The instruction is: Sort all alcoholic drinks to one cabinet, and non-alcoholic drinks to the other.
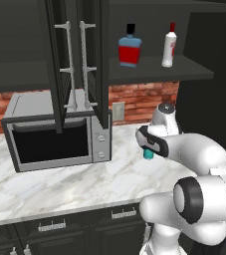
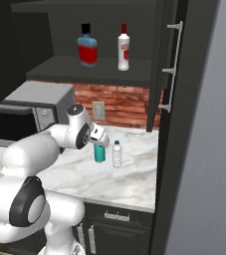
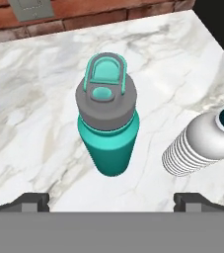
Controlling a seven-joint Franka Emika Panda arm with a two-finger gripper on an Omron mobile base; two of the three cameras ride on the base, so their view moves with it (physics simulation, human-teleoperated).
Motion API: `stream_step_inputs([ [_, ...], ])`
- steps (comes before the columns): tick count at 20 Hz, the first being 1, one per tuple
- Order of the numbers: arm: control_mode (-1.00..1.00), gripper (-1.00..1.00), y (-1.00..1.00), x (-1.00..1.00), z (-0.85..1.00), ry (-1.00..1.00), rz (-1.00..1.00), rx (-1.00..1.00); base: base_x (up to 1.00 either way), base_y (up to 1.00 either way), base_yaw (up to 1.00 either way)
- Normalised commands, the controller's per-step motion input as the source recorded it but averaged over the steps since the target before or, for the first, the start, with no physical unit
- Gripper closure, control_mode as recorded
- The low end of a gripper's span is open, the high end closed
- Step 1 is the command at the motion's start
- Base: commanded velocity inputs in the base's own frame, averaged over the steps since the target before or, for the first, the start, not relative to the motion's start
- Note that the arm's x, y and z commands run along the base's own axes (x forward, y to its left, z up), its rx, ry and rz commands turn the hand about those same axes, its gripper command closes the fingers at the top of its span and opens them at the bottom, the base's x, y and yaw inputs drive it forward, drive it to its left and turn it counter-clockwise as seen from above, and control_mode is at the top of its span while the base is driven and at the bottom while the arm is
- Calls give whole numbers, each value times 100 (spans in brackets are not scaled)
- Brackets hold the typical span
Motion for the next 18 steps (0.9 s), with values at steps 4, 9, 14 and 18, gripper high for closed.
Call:
stream_step_inputs([
  [4, -100, -100, -3, 11, -12, 0, 0, 0, 0, 0, 0],
  [9, -100, -100, 0, 10, -13, 0, 0, 0, 0, 0, 0],
  [14, -100, -100, -2, 11, -10, 0, 0, 0, 0, 0, 0],
  [18, -100, -100, -3, 12, -8, 0, 0, 0, 0, 0, 0],
])
